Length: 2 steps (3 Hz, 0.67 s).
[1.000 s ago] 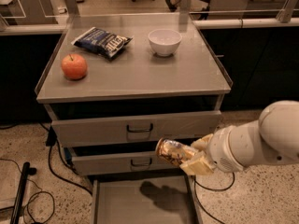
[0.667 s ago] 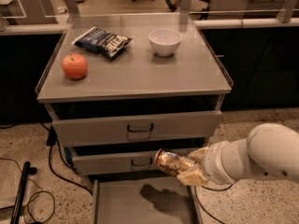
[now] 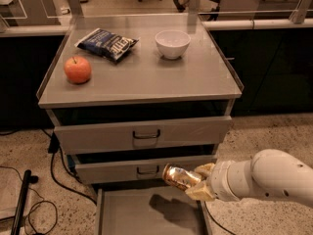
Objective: Place orange can into bottom drawer
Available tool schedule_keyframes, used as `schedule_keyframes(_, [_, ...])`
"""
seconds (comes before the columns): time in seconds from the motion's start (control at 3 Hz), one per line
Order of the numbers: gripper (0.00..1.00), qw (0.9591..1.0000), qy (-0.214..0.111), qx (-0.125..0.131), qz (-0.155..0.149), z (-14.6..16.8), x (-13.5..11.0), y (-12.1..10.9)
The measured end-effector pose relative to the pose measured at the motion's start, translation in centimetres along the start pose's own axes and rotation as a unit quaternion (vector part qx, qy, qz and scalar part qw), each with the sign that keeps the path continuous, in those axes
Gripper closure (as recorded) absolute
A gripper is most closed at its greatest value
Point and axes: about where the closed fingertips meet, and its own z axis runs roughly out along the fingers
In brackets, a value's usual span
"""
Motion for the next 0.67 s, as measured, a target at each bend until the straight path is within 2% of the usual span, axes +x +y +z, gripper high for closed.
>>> schedule_keyframes(0.33, [1.00, 0.9998, 0.012, -0.007, 0.016, 2.8, 1.6, -0.5])
schedule_keyframes(0.67, [1.00, 0.9971, 0.041, -0.018, 0.062, 10.5, 7.1, -1.5])
